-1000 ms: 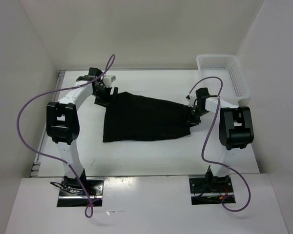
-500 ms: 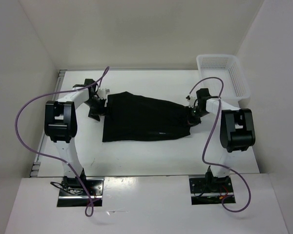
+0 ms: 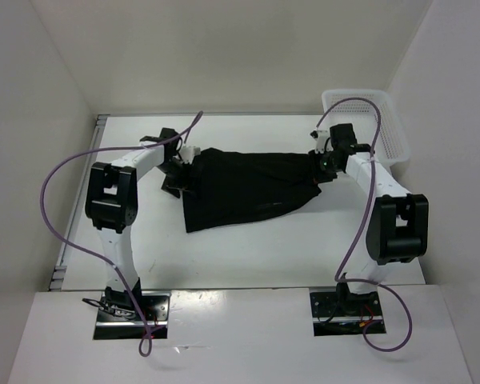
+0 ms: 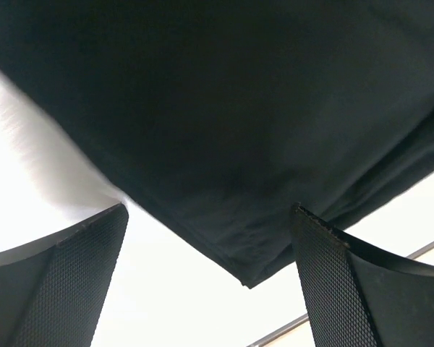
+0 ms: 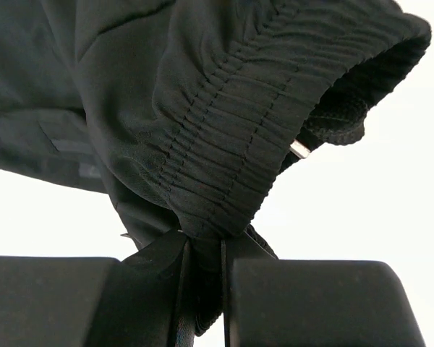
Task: Fold and stack the shorts
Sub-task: Fold the shorts
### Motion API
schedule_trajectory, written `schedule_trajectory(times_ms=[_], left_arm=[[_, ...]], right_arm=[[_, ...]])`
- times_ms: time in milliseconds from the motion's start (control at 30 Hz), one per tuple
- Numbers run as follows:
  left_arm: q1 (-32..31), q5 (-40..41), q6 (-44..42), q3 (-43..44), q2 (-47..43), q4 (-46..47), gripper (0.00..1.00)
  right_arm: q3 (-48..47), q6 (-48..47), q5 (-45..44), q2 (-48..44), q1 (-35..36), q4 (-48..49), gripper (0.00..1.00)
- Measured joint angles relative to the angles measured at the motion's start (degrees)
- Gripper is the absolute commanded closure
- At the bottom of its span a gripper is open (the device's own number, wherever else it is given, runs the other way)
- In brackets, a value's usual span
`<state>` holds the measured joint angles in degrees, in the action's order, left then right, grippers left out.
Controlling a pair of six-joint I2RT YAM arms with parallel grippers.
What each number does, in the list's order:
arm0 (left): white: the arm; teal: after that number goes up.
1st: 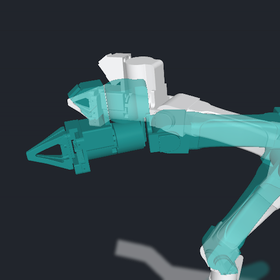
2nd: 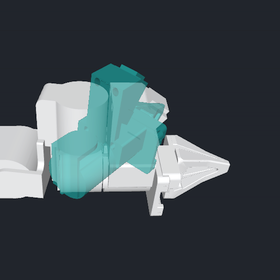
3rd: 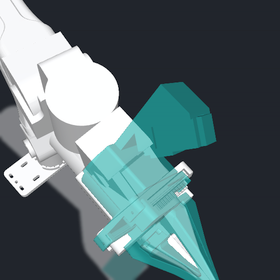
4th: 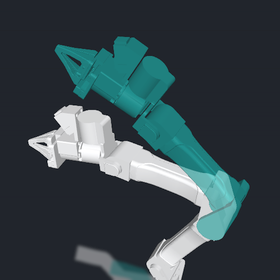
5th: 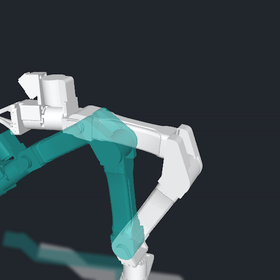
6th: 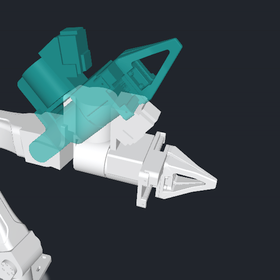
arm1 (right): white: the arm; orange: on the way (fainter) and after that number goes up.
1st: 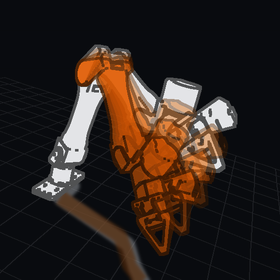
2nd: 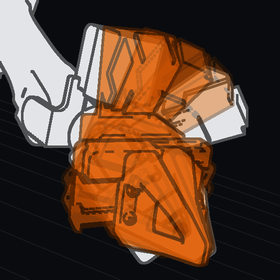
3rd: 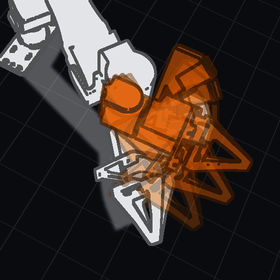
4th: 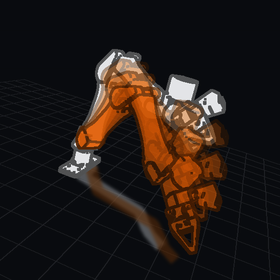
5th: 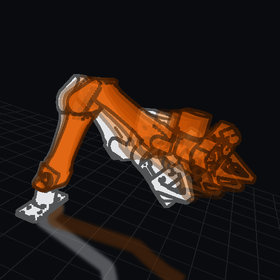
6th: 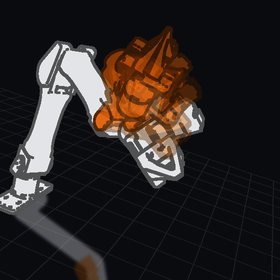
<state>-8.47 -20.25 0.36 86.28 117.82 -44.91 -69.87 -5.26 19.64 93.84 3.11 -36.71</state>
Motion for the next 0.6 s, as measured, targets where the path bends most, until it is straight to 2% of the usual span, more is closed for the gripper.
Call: schedule_trajectory(times_ms=[200,400,600], left_arm=[[-5.90,-1.75,0.09,6.45,4.22,-0.31,0.01],[-8.35,-3.04,0.11,10.25,6.71,-0.13,0.01],[-8.28,-4.46,0.33,11.41,7.65,-0.26,0.03]], right_arm=[[-5.62,-4.24,-8.39,-0.81,3.32,-1.03,1.00],[-13.90,-6.71,-16.83,0.35,16.55,-2.82,1.00],[-28.79,-7.08,-21.70,9.62,27.08,-2.21,1.00]])
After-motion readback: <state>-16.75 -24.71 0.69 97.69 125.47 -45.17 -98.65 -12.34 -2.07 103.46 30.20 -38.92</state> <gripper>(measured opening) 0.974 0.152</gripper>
